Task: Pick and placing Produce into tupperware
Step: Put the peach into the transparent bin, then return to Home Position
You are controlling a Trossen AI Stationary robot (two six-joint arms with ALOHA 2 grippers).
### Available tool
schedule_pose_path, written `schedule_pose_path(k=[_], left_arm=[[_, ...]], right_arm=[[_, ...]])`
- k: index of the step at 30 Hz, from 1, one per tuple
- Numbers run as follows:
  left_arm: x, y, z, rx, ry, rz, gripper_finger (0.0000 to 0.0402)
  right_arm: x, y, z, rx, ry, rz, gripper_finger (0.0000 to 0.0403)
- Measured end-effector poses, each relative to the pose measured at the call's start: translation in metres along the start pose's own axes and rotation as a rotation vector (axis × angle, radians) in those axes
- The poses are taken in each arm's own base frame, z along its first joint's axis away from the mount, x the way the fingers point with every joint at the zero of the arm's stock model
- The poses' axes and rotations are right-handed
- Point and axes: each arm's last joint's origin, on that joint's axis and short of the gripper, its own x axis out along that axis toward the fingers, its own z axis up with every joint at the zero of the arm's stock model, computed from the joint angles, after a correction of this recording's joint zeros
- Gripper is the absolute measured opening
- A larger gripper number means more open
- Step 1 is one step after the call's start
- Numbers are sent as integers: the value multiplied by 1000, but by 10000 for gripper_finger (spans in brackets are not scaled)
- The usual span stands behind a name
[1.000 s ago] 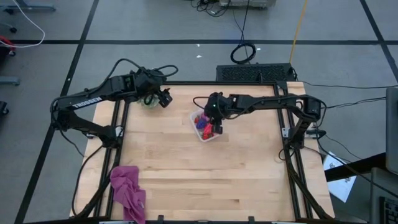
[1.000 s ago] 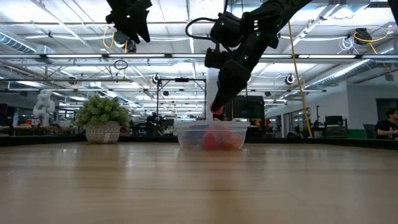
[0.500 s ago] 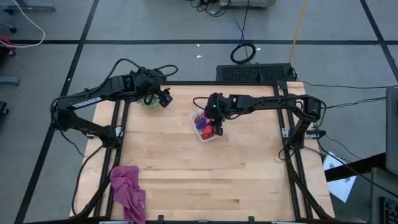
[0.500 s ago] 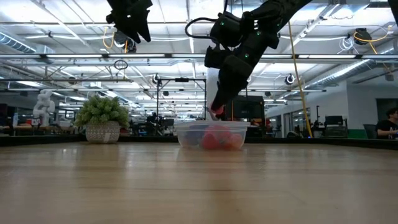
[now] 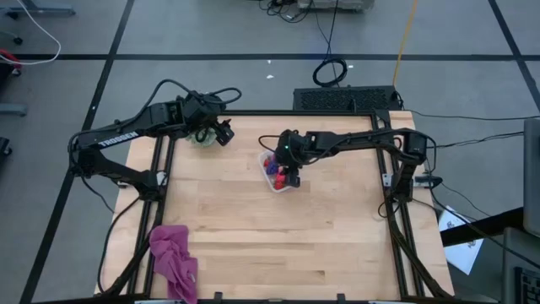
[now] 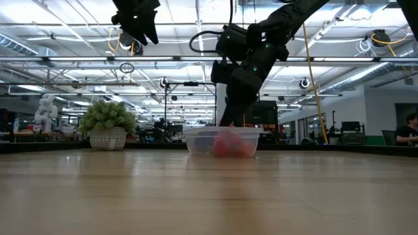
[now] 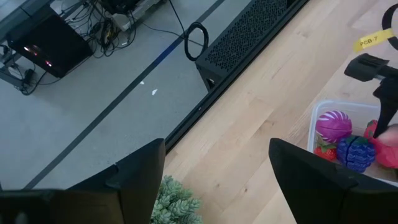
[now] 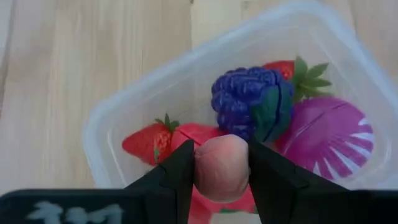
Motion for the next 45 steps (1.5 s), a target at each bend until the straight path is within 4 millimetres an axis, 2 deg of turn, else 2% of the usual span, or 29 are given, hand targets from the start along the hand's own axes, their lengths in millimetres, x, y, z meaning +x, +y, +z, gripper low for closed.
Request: schedule_pose_path(k=[7,20,45], left_arm=[[0,0,0,3,0,0,294],[0,0,0,10,1,0,294],[0,0,0,30,1,0,294]], right_arm=[[-2,0,4,-34,-41,-5,127],[-3,-3,4,-35,-48,-15,178],[-5,-8,6,-107,-33,-117,181]])
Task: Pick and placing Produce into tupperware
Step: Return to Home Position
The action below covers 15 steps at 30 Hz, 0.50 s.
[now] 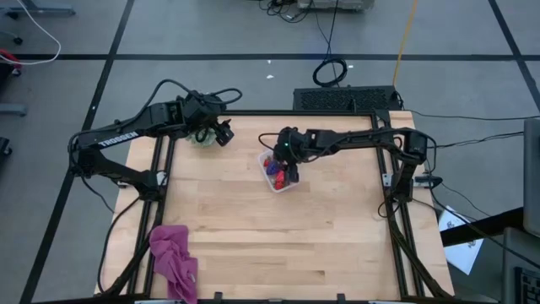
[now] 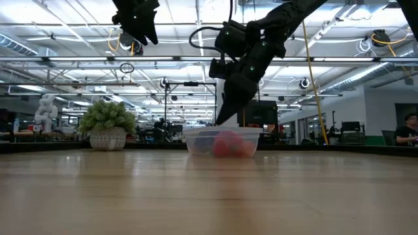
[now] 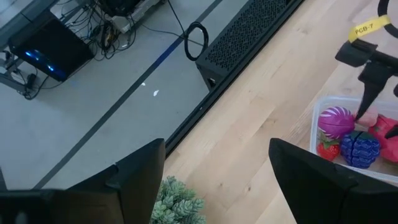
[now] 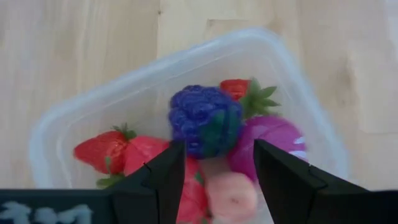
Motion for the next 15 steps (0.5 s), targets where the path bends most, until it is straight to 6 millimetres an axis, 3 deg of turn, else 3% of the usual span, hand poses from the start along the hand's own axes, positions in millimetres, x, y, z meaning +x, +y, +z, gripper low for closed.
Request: schedule_pose_path(k=[4,7,15], left_arm=[[-1,0,0,0,-2,-1,294],[-7,2,-1,-4,-14,-67,294],[-59,17,-11,-47,-151,-204,294]], right_arm=[[-11,-3,15,-32,-14,-18,181],[-32,0,30,-48,-52,-26,181],[-129,29,52,-119,-267,-137,181]])
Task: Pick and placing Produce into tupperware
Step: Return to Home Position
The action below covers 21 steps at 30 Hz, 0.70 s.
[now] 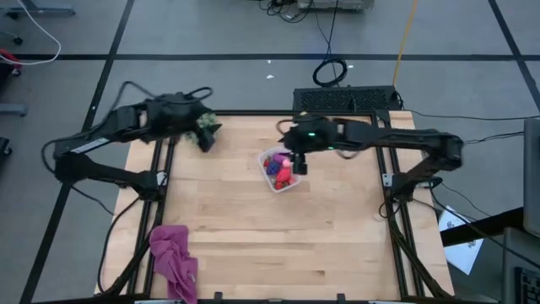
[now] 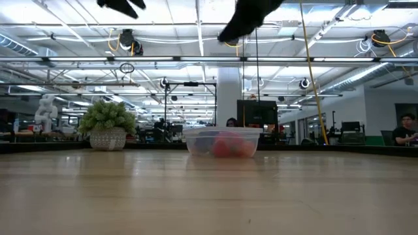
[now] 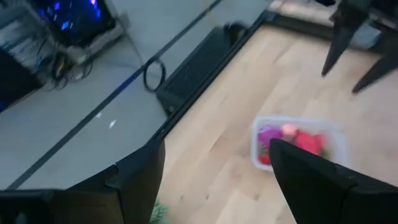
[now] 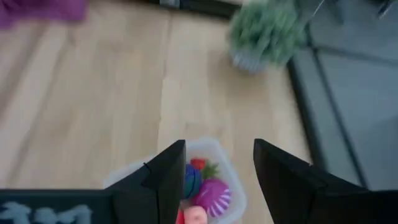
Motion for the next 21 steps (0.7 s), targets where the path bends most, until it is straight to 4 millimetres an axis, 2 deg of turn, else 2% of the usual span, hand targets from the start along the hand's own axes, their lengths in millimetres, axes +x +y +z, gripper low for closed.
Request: schedule_pose_path(k=[6,13,17,21], left_arm=[[-53,2,-14,0,-104,-113,294],[-96,4,-36,2,-141,-290,294],[-113,8,-43,-28,-176,-391,294],[-120,7,-53,-14,-180,-481,294]], right_arm=[[-83,14,14,55,-170,2,181],[-165,26,7,230,-330,71,181],[-202,30,-6,296,-366,110,180],[-225,38,-25,319,-325,170,180]])
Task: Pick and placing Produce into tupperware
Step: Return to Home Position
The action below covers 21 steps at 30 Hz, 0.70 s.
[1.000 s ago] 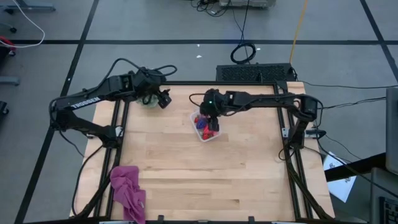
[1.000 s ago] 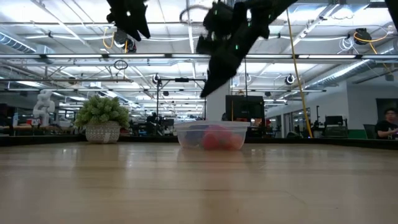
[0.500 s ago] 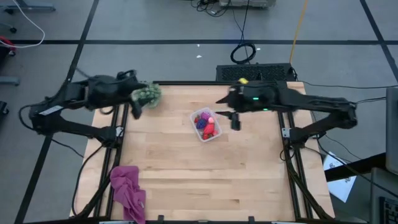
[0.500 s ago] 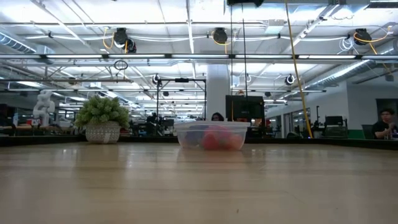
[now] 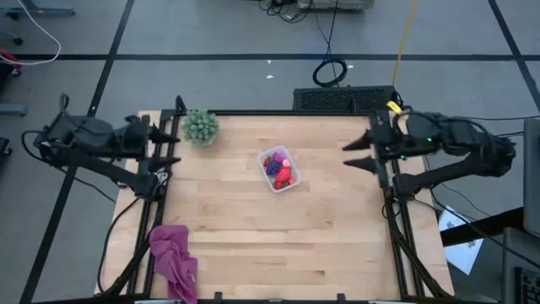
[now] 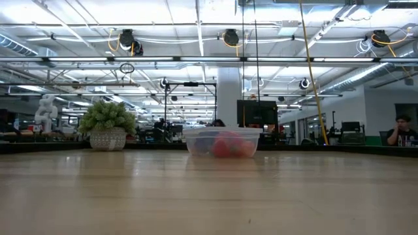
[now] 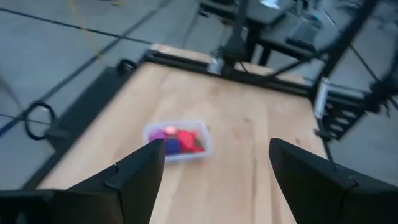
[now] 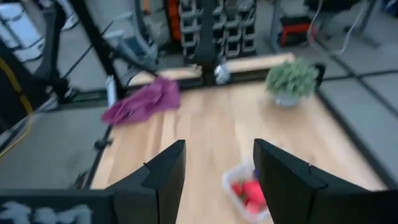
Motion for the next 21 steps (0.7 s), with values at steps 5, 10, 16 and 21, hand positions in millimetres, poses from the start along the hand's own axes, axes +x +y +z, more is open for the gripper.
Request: schedule_pose_path(k=[5,10,16,21], left_arm=[[6,-1,-27,-11,39,-44,294],[6,6,-53,-53,-58,-75,294],[0,16,-75,-70,-202,-158,294],[18,14,-97,-72,-188,-150,294]], right_arm=[[-15,4,-29,55,67,54,180],[-20,3,-58,82,52,98,180],[-18,-3,-82,69,-168,133,180],[-4,-13,-101,80,-167,61,180]])
